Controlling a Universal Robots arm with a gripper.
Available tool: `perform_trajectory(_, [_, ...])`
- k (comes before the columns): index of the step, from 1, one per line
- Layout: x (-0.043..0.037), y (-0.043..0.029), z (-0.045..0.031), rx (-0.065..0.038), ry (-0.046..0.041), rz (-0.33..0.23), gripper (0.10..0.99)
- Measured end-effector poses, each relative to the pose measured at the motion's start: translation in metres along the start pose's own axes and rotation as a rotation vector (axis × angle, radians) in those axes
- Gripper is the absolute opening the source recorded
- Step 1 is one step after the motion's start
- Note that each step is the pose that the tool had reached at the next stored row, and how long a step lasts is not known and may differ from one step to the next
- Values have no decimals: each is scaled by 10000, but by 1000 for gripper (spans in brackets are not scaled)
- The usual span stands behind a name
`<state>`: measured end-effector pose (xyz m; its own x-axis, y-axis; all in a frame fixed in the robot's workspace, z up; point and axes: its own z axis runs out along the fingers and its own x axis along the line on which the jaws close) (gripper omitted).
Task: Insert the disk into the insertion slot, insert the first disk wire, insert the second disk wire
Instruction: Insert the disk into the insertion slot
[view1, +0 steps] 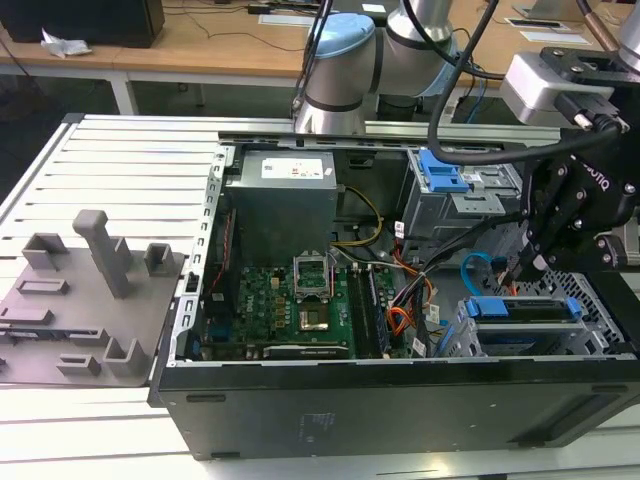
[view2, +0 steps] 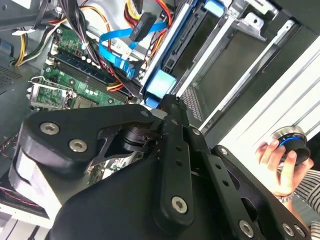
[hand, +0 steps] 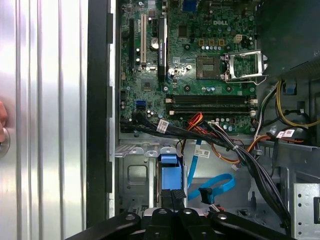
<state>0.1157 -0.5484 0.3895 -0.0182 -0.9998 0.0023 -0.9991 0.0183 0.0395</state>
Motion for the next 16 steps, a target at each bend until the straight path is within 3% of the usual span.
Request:
perform_trajectory(6, [-23, -161, -4, -10, -1, 0, 106])
perform_trajectory(16, [-24, -199, 70, -18, -1, 0, 106])
